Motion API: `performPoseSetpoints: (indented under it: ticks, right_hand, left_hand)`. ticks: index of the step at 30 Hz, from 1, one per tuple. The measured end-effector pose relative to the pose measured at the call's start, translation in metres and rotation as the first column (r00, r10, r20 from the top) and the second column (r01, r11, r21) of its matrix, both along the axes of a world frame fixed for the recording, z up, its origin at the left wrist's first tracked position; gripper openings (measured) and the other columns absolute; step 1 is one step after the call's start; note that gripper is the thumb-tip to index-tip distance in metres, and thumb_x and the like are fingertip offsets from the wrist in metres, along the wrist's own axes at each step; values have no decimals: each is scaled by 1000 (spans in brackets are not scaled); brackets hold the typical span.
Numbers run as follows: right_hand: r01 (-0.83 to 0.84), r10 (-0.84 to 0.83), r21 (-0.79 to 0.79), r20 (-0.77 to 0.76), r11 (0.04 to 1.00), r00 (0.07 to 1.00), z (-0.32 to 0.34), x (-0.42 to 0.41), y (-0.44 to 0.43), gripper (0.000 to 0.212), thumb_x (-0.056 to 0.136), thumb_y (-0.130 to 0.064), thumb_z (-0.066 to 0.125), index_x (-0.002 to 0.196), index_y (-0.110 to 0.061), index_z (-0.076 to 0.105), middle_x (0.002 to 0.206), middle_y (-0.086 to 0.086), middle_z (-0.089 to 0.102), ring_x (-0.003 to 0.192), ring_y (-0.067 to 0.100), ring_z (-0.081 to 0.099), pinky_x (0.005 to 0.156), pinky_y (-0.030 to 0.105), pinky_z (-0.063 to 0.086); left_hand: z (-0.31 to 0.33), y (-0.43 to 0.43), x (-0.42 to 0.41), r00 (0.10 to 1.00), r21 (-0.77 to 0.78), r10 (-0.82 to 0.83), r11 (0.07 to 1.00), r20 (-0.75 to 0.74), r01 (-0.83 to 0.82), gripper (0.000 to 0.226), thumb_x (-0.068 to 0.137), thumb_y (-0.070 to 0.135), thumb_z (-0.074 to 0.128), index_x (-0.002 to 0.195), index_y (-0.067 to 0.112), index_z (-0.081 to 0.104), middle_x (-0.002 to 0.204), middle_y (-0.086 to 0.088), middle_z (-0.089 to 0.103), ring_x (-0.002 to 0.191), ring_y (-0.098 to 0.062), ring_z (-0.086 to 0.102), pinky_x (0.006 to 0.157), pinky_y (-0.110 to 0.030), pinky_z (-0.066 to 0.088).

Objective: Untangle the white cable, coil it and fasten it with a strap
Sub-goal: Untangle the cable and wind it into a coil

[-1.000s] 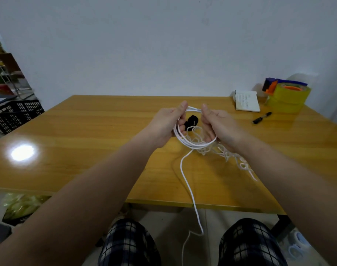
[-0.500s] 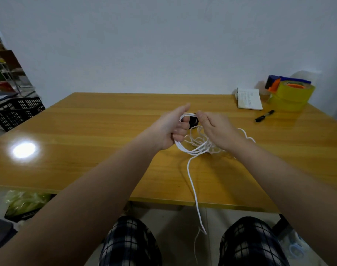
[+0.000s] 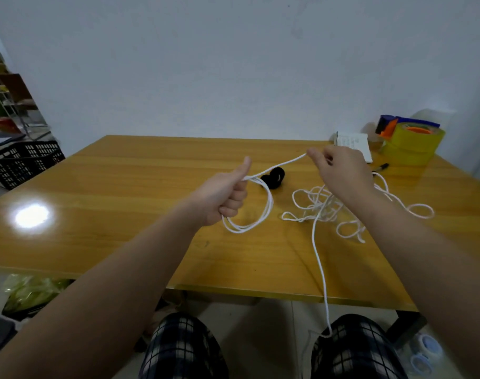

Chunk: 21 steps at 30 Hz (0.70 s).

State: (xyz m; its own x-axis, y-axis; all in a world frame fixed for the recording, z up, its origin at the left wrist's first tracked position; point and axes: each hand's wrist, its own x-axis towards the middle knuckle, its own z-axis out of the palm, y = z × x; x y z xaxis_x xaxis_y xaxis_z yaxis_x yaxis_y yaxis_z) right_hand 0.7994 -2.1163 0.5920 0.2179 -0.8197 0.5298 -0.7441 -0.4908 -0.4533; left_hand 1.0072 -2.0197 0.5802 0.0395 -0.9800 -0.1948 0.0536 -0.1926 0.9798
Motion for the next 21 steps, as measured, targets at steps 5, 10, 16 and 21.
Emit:
performPoseSetpoints:
  ticks: [5, 10, 16, 21]
  right_hand:
    - [65, -65, -3, 46, 998, 997, -4, 2, -2, 51, 97, -49, 32, 57, -19, 38, 56, -1, 44, 56, 20, 42, 46, 31, 21]
    - [116, -97, -65, 243, 991, 965, 3, 4, 1, 49, 97, -49, 33, 60, -16, 37, 58, -1, 43, 60, 23, 43, 46, 31, 19]
    - [116, -134, 111, 161, 987, 978, 0, 11, -8, 51, 98, -49, 27, 77, -9, 50, 66, 1, 49, 71, 28, 50, 52, 32, 25]
    - [-274, 295, 242, -55, 931, 954, -10, 1, 1, 38, 93, -46, 46, 71, -15, 48, 63, -1, 44, 60, 17, 43, 58, 33, 31]
  left_hand:
    - [14, 11, -16, 965, 50, -262, 964, -9, 263, 44, 92, 46, 43, 61, 24, 21, 46, 11, 17, 40, -5, 6, 33, -14, 7]
    - [15, 12, -23, 937, 147, -313, 945, 153, 291, 49, 93, 53, 43, 57, 24, 25, 49, 9, 18, 36, -3, 13, 33, -15, 10]
    - [22, 12, -38, 969, -21, -243, 970, -31, 243, 43, 98, 42, 39, 61, 24, 27, 45, 11, 21, 33, -1, 15, 31, -13, 9]
    - [50, 6, -10, 793, -237, -20, 959, -610, -158, 53, 100, 30, 40, 48, 18, 42, 63, -3, 62, 39, -7, 47, 32, -15, 34]
